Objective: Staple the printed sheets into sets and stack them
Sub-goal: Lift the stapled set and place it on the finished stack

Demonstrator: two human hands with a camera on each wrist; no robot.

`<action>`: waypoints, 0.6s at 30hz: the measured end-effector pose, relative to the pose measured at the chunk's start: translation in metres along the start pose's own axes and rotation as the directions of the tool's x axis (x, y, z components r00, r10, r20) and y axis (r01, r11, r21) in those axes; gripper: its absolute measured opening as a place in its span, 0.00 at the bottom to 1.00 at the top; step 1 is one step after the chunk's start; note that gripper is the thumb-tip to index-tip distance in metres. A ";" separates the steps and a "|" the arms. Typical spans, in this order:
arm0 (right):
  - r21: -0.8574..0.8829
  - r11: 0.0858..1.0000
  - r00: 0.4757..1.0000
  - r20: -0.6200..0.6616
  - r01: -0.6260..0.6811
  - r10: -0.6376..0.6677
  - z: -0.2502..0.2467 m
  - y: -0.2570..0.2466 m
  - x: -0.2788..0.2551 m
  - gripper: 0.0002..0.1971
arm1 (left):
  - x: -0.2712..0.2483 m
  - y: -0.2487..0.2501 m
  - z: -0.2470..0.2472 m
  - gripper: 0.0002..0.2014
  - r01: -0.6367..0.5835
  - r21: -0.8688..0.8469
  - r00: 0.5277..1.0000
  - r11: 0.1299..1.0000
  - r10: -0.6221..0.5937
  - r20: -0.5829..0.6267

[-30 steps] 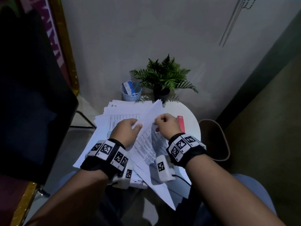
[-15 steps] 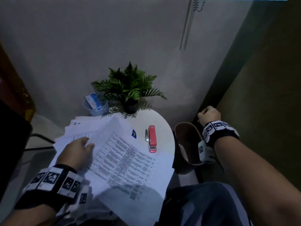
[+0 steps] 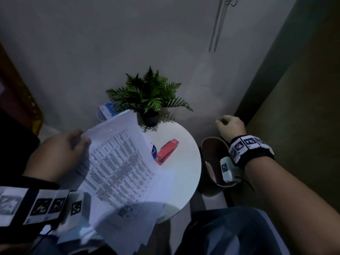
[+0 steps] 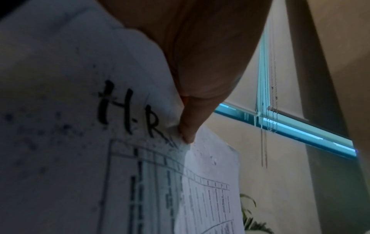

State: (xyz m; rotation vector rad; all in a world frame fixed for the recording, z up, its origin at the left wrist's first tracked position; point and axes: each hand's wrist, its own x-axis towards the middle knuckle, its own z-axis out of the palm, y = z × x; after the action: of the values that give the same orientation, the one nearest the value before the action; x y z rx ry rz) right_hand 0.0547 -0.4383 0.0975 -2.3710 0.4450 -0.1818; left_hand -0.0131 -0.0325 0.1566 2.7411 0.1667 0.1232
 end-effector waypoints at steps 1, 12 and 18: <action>0.040 0.998 0.998 0.041 0.054 -0.056 0.005 -0.012 -0.010 0.10 | -0.001 0.001 -0.007 0.28 0.009 0.023 1.000 1.000 -0.008 -0.022; 0.584 0.810 0.840 0.415 0.047 -0.348 0.035 -0.136 -0.100 0.28 | -0.025 0.048 -0.076 0.19 -0.318 -0.242 0.915 0.917 0.229 -0.333; 0.724 0.689 0.901 0.280 0.029 -0.332 0.026 -0.142 -0.110 0.10 | -0.024 0.027 -0.083 0.24 -0.284 -0.633 0.902 0.721 -0.023 -0.431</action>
State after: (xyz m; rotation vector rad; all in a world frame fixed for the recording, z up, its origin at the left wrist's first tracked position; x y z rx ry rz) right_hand -0.0035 -0.2839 0.1731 -1.6054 -0.0778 0.0403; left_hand -0.0435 -0.0290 0.2420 1.9360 0.0185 0.6720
